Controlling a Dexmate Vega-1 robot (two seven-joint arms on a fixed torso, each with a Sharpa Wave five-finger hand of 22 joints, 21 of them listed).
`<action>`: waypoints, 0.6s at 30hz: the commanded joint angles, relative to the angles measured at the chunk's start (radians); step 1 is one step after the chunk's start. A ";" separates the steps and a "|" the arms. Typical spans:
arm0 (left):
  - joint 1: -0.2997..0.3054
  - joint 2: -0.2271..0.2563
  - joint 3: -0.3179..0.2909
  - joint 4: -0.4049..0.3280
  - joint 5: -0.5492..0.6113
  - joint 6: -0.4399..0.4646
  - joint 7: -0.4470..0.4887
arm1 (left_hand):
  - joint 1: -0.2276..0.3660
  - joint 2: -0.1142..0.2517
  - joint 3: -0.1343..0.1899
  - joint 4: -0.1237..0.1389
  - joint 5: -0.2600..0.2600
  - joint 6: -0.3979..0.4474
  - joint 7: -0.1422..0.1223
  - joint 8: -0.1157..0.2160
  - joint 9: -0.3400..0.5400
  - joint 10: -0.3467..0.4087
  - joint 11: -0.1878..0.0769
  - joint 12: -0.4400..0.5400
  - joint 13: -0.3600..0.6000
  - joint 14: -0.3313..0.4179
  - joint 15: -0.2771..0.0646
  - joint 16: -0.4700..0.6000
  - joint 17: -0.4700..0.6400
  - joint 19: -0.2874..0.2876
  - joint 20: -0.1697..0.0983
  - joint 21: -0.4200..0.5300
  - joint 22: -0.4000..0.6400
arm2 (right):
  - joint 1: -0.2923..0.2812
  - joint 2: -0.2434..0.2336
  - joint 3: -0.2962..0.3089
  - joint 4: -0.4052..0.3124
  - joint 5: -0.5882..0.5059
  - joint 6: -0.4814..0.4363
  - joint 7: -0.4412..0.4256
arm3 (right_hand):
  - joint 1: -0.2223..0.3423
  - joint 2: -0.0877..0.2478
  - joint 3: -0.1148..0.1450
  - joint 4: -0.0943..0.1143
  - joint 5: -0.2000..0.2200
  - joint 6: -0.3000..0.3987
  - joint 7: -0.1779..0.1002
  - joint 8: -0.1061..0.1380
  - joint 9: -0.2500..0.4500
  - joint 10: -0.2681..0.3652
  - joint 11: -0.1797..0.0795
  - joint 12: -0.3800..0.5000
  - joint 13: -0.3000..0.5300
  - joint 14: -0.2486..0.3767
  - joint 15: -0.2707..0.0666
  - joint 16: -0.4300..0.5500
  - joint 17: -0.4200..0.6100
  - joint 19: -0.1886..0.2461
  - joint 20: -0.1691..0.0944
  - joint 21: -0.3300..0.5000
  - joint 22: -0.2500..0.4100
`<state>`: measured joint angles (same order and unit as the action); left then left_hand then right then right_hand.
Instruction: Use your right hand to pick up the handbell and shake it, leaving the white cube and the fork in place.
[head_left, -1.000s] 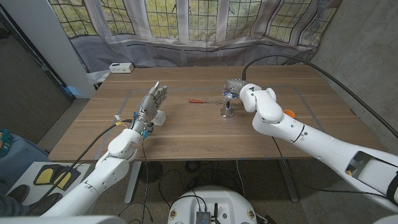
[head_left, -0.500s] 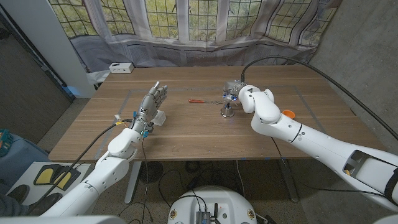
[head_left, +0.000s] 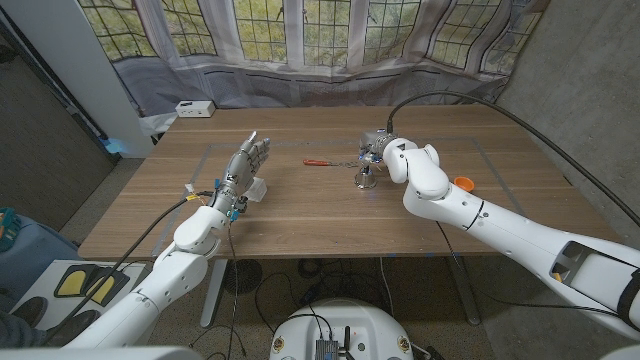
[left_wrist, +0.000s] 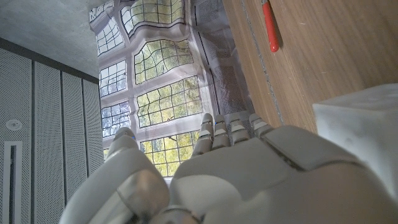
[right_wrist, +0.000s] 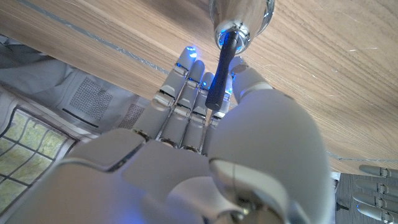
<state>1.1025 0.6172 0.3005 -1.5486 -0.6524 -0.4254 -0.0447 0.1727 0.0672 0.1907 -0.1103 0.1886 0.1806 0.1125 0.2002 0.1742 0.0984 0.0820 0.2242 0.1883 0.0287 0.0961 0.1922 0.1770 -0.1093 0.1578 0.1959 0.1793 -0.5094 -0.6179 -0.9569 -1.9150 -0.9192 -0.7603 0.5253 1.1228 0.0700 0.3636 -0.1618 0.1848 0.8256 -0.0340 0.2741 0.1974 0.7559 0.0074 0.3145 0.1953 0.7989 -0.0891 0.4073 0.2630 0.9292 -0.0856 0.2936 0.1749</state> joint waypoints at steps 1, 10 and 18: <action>-0.007 -0.004 0.002 0.013 -0.006 0.001 -0.007 | 0.002 -0.002 0.004 -0.002 -0.001 0.010 0.002 -0.003 0.005 0.008 0.000 -0.001 0.006 0.007 0.003 -0.002 0.003 -0.002 0.004 0.000 0.002 | 0.005 0.009 -0.009 0.019 0.002 -0.005 -0.007 | 0.021 0.003 0.002 -0.002 -0.003 0.017 -0.003 0.006 0.004 0.018 -0.006 0.005 0.000 0.013 -0.074 0.011 0.005 0.016 -0.005 0.004 0.002; -0.011 -0.005 0.002 0.021 -0.008 0.001 -0.010 | 0.002 -0.002 0.004 -0.001 -0.001 0.014 0.002 -0.002 0.005 0.008 0.001 -0.002 0.006 0.008 0.004 -0.002 0.003 -0.003 0.004 0.000 0.002 | 0.022 0.014 -0.024 0.031 0.005 -0.015 0.020 | 0.039 0.005 0.003 -0.006 -0.005 0.010 0.000 -0.004 0.004 0.011 0.002 -0.004 0.000 0.002 -0.073 0.004 0.008 0.007 -0.005 -0.001 0.002; -0.018 -0.009 0.006 0.029 -0.010 0.002 -0.014 | 0.001 -0.002 0.004 -0.001 -0.001 0.017 0.004 -0.002 0.005 0.010 0.004 -0.002 0.006 0.008 0.004 -0.002 0.003 -0.004 0.004 0.000 0.002 | 0.030 0.010 -0.035 0.028 -0.008 -0.027 0.036 | 0.062 0.013 0.007 -0.011 -0.004 0.011 -0.001 -0.009 0.005 0.010 0.001 -0.009 0.001 0.003 -0.072 0.006 0.012 0.005 -0.007 -0.003 0.003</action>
<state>1.0927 0.6123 0.3024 -1.5304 -0.6599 -0.4244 -0.0543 0.1727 0.0672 0.1906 -0.1103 0.1887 0.1859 0.1179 0.2002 0.1742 0.0983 0.0820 0.2243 0.1933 0.0287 0.0961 0.1923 0.1771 -0.1093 0.1577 0.1959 0.1792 -0.4908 -0.6067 -0.9779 -1.8898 -0.9168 -0.7734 0.5373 1.1692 0.0794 0.3680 -0.1662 0.1810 0.8326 -0.0376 0.2695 0.1974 0.7661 0.0111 0.3050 0.1955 0.8017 -0.0933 0.4102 0.2705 0.9343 -0.0913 0.2940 0.1747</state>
